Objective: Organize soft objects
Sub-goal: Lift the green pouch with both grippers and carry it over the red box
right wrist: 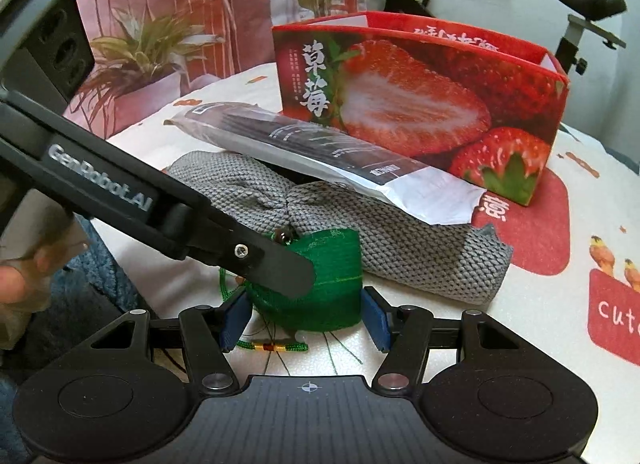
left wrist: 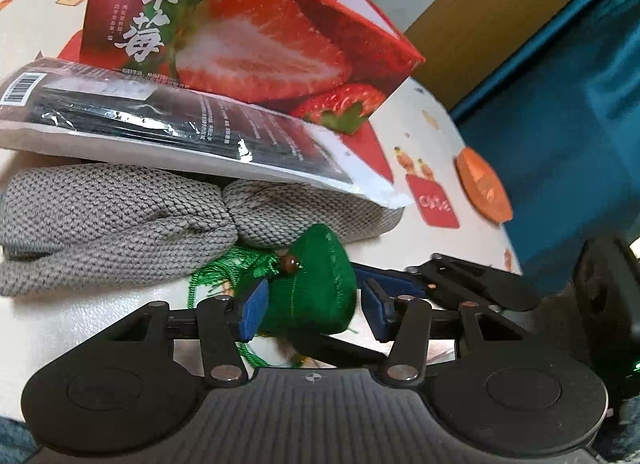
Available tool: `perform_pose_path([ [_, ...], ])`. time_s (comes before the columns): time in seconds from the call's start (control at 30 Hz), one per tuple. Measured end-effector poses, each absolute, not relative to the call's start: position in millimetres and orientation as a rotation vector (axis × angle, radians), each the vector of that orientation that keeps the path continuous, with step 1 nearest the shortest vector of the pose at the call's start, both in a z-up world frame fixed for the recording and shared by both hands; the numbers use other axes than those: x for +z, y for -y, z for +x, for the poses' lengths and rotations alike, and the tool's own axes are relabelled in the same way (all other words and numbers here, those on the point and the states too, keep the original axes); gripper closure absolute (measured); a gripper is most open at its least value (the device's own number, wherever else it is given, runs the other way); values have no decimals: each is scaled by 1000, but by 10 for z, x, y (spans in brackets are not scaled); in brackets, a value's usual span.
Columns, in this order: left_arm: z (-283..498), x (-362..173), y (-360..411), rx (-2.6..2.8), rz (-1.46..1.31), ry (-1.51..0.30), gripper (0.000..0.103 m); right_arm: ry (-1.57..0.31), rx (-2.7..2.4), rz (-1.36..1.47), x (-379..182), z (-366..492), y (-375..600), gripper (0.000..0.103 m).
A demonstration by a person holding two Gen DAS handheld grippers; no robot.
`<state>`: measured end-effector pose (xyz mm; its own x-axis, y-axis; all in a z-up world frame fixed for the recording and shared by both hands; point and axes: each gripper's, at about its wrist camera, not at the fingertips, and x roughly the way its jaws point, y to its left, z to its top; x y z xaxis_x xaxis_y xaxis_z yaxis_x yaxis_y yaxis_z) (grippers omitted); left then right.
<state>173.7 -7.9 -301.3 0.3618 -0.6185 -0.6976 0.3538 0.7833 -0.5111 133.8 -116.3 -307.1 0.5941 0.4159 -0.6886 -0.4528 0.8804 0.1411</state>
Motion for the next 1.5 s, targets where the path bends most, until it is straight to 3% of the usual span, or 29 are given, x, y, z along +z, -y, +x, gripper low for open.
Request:
perform_pose_path([
  [0.27,1896,-3178,38,-663,-340,-1052,43,-791,497,11,-3101,1327,1250,48],
  [0.4,1955,-3314,-73,-681,-450,-1066,45,-795,494,75,-3152,1359,1325,48],
  [0.77,1849,-3263,-83,-670,-413,-1004,48,-728,487,17,-3098,1305,1211,50],
  [1.5,1609,-1811,53,-724,-301,-676,48,-393,469,-59,-1835,1160,1354,50],
])
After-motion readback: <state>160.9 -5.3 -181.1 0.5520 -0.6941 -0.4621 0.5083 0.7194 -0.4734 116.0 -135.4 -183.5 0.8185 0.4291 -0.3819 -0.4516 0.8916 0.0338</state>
